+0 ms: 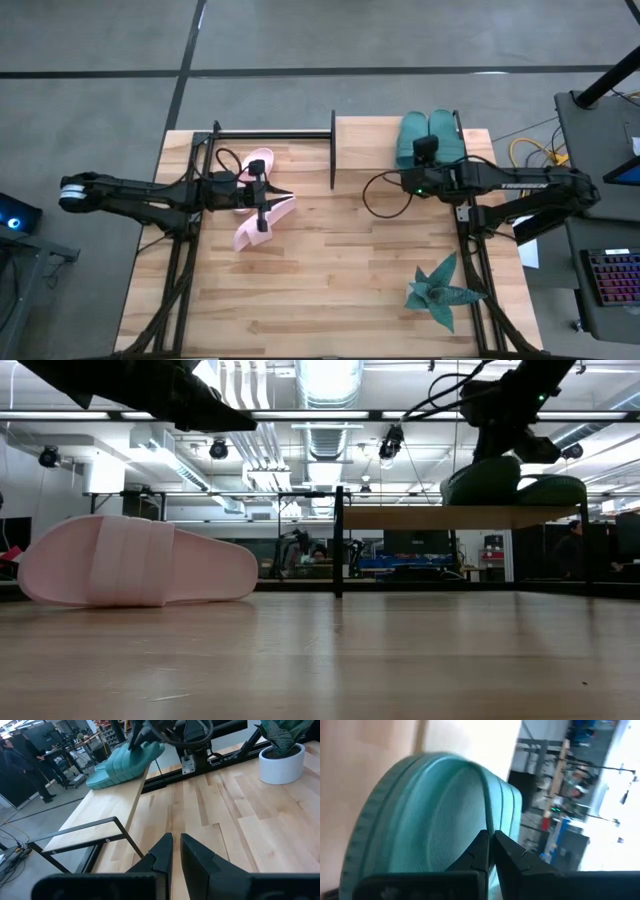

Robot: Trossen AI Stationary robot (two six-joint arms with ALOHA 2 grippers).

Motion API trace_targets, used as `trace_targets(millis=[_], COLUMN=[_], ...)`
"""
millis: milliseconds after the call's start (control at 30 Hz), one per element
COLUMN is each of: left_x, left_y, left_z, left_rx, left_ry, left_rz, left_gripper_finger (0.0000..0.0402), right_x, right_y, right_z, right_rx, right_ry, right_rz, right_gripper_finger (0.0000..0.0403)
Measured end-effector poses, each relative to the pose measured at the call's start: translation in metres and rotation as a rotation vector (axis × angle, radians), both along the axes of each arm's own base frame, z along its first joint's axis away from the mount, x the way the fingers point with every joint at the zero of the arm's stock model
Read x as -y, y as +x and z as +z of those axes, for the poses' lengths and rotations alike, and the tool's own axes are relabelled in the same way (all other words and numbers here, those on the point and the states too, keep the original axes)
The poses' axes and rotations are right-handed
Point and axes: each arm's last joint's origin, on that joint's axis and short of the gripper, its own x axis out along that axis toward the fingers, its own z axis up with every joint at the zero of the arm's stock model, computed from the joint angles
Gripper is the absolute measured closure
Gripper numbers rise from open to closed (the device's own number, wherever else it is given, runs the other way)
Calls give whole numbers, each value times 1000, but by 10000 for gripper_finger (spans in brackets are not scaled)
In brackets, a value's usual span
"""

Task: Pick and place slides into the shelf
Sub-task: Put the green slide on the shelf, then put the bottom pink slide in the bin

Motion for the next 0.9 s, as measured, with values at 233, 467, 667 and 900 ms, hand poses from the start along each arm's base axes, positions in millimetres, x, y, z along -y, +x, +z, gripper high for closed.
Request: trace_targets(millis=[233,467,667,900], left_x=[0,0,0,0], left_y=[0,0,0,0], left_z=[0,0,0,0], left_rx=[0,4,5,5], left_ry=[-1,-2,-3,-3], left_rz=[0,0,0,0], left_gripper_finger=[381,381,381,381], right_x=[-1,-1,-2,-2], right_y=[2,2,-4,-1], right_z=[-3,-5,-7,10], right_rx=[27,61,-7,62], right_ry=[86,113,117,117], right_rz=[14,-18,-21,-24], right_gripper_finger=[389,353,297,242])
